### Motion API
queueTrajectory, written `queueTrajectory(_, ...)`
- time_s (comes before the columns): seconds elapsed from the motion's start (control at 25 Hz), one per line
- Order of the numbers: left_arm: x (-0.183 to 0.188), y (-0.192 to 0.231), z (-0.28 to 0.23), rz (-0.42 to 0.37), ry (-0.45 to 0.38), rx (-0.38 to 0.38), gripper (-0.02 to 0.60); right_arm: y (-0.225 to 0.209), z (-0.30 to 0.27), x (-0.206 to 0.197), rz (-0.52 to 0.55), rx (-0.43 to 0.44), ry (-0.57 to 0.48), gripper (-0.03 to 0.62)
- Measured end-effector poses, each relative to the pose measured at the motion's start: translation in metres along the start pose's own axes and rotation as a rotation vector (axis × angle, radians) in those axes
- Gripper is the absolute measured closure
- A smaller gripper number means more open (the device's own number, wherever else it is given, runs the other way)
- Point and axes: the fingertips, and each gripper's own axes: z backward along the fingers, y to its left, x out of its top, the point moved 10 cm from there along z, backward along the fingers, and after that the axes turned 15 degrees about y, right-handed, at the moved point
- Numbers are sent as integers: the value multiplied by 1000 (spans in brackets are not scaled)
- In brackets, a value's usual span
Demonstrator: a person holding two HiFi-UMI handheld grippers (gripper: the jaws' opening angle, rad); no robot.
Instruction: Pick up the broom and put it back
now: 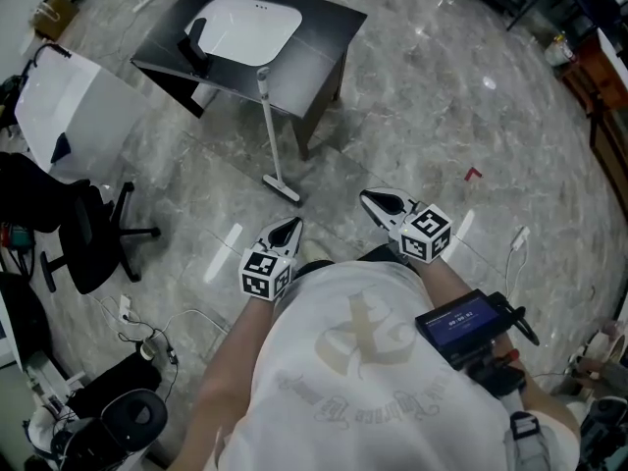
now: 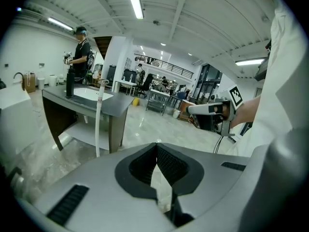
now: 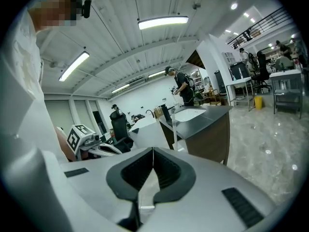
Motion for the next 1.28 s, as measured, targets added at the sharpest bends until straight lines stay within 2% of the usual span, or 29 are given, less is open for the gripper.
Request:
queueTrajectory(0.4,-19,49,36,89,-50,86,569,7,-45,41,51,26,12,577)
queueTrajectory(0.64,-35,65,54,152,-71,133,569,15,-64,56,82,54,36,577)
queueTrajectory(0.8,-38,72,53,167,-63,141,569,14,-75,62,84,66,32,577)
queueTrajectory(1.0,-28,86,46,176,-44,148,569,-1,-93,68,63,83,52,576)
queueTrajectory(1.28,-4,120,29,199,-8,170,569,-40,-128,96,51,113,59,577)
